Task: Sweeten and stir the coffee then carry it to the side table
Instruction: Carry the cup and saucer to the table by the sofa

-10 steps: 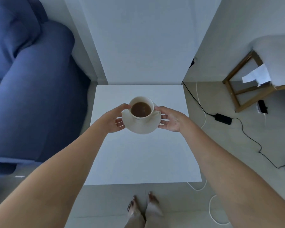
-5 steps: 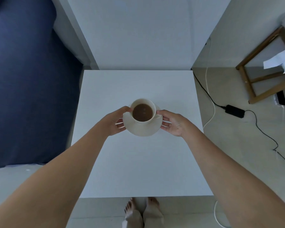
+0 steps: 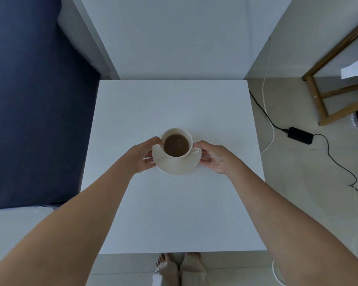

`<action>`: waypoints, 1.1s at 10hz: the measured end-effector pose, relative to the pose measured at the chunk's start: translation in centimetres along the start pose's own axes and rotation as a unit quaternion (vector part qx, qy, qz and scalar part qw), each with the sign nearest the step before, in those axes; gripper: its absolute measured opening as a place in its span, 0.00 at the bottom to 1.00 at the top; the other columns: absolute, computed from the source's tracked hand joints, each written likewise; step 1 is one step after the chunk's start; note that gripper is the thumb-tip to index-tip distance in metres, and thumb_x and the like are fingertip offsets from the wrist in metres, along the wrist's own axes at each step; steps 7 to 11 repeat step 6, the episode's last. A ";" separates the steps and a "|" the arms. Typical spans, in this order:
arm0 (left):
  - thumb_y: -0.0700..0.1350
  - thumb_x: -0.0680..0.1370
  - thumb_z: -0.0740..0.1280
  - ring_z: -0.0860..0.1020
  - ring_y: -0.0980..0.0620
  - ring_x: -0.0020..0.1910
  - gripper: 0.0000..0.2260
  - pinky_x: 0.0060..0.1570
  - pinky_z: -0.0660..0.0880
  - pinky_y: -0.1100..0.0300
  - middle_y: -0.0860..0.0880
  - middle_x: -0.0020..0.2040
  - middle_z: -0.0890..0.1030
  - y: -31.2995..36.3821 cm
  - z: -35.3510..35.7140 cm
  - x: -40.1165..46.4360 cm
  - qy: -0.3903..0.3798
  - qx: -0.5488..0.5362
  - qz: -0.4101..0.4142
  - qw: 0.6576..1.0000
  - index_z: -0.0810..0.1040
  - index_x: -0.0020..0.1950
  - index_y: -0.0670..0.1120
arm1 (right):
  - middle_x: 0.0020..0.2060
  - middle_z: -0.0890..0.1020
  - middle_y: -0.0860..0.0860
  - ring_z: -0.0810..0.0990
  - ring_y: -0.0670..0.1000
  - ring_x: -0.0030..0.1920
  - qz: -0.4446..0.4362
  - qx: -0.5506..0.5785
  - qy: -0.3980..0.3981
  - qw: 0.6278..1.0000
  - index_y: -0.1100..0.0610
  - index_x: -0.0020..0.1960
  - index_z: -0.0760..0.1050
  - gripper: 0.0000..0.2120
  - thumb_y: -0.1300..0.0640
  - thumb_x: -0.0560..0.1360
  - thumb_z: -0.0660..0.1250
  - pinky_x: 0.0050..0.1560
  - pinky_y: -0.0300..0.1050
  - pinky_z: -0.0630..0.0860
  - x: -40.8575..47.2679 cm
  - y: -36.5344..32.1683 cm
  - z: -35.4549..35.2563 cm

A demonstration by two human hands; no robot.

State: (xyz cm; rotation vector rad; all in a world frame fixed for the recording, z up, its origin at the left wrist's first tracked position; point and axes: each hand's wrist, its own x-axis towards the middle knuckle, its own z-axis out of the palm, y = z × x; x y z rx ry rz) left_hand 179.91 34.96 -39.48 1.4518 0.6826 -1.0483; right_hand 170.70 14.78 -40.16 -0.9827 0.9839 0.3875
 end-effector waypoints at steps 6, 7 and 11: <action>0.52 0.66 0.79 0.72 0.49 0.57 0.28 0.64 0.70 0.53 0.46 0.55 0.72 -1.8 -0.2 -3.2 0.026 0.051 0.052 0.997 0.73 0.58 0.42 | 0.62 0.78 0.59 0.74 0.59 0.65 -0.071 -0.149 0.148 0.975 0.67 0.63 0.74 0.27 0.46 0.75 0.66 0.64 0.49 0.72 -3.1 2.3 0.8; 0.52 0.66 0.79 0.72 0.49 0.57 0.28 0.64 0.70 0.53 0.46 0.55 0.72 -1.8 -0.2 -3.2 0.026 0.051 0.052 0.997 0.73 0.58 0.42 | 0.62 0.78 0.59 0.74 0.59 0.65 -0.071 -0.149 0.148 0.975 0.67 0.63 0.74 0.27 0.46 0.75 0.66 0.64 0.49 0.72 -3.1 2.3 0.8; 0.52 0.66 0.79 0.72 0.49 0.57 0.28 0.64 0.70 0.53 0.46 0.55 0.72 -1.8 -0.2 -3.2 0.026 0.051 0.052 0.997 0.73 0.58 0.42 | 0.62 0.78 0.59 0.74 0.59 0.65 -0.071 -0.149 0.148 0.975 0.67 0.63 0.74 0.27 0.46 0.75 0.66 0.64 0.49 0.72 -3.1 2.3 0.8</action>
